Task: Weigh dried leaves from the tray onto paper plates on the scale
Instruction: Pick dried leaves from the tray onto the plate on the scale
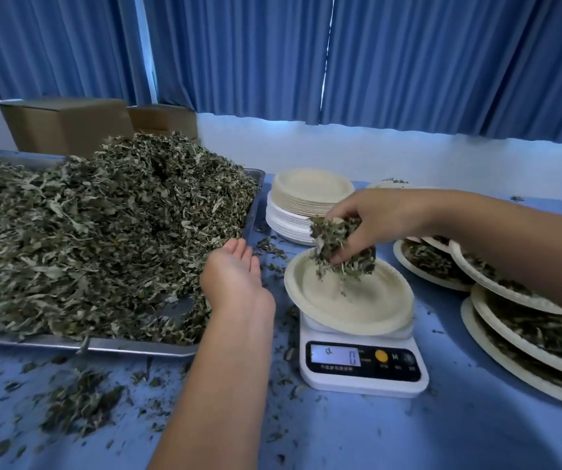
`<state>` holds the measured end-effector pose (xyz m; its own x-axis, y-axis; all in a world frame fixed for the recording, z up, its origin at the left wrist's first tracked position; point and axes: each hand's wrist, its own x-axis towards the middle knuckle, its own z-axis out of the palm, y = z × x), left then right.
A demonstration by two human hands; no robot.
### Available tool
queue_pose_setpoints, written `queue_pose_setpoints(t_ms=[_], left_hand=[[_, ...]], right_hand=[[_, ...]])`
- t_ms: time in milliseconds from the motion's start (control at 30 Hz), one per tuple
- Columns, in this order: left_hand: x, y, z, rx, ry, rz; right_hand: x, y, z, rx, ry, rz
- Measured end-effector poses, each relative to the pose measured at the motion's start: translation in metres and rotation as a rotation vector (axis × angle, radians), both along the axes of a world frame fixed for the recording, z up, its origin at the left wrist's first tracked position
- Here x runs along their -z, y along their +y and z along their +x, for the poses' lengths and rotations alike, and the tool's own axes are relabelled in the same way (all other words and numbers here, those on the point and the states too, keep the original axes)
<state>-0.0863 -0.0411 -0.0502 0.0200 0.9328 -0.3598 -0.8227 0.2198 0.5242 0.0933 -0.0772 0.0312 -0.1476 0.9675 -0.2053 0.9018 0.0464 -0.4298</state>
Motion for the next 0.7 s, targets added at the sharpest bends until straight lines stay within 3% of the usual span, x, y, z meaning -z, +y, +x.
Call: queue_pose_setpoints(t_ms=[133,267,433,700], left_hand=[[-0.002,-0.006,0.003,0.025,0.067,0.004],[-0.002,-0.007,0.004,0.042,0.043,0.013],[-0.002,-0.005,0.002,0.052,-0.025,0.009],[-0.001,-0.004,0.002,0.049,0.025,0.009]], right_hand=[[0.018,-0.012,0.005,0.001,-0.028,-0.078],[0.022,-0.018,0.006,0.021,-0.181,-0.112],[0.006,-0.022,0.011,0.012,-0.116,-0.168],[0.006,-0.022,0.011,0.053,0.006,0.116]])
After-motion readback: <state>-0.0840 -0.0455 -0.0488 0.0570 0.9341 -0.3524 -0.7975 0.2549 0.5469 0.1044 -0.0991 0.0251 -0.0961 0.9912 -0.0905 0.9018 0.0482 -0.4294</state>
